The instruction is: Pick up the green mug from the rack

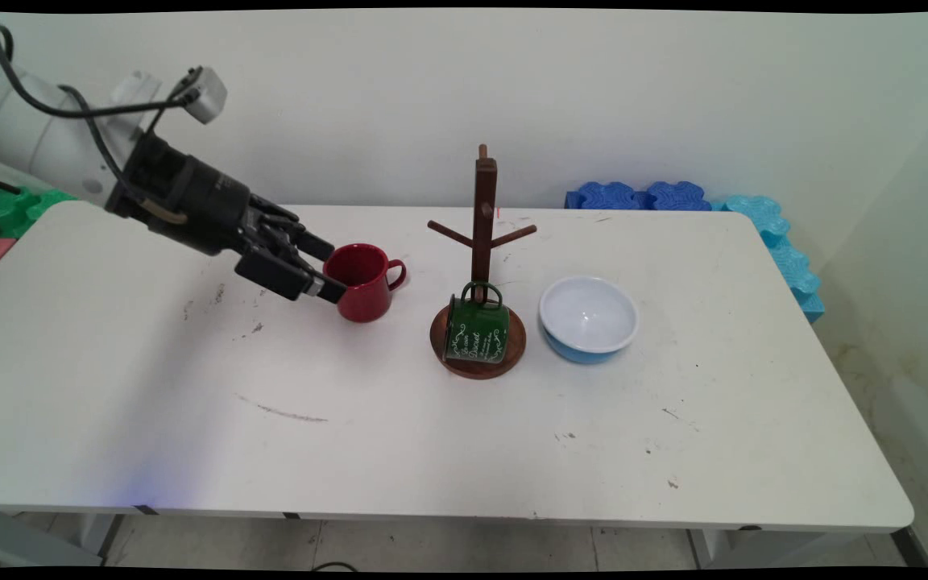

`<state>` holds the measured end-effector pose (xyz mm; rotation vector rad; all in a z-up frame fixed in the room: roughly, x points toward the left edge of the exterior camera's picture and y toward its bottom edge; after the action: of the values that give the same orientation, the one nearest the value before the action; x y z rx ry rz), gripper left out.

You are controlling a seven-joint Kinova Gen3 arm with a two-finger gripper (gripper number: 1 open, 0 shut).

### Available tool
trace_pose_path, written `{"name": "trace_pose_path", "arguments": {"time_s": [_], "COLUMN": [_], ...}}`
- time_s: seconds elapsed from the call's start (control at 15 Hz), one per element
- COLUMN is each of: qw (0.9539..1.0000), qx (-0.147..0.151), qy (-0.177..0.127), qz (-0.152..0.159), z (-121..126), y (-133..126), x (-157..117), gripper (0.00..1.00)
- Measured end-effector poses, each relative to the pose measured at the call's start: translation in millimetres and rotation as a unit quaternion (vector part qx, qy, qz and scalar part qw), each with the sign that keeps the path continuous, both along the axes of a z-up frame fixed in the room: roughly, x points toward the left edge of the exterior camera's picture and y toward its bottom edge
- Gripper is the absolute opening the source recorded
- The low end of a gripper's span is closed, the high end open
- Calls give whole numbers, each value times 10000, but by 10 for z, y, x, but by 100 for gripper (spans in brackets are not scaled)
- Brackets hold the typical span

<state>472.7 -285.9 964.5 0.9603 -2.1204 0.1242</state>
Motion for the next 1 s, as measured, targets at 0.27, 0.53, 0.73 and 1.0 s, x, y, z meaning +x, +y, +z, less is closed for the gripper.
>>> {"name": "trace_pose_path", "arguments": {"time_s": [0.27,0.53,0.73,1.0], "qw": [9996,9985,9975,9961], "qx": [62,144,203,284], "qy": [194,401,533,690], "qz": [187,332,406,468], "z": [-217,-419,-569,-749], "y": [-7,-28,-66,-149], "x": [-41,-124,-213,-372], "gripper": [100,100,100,100]}}
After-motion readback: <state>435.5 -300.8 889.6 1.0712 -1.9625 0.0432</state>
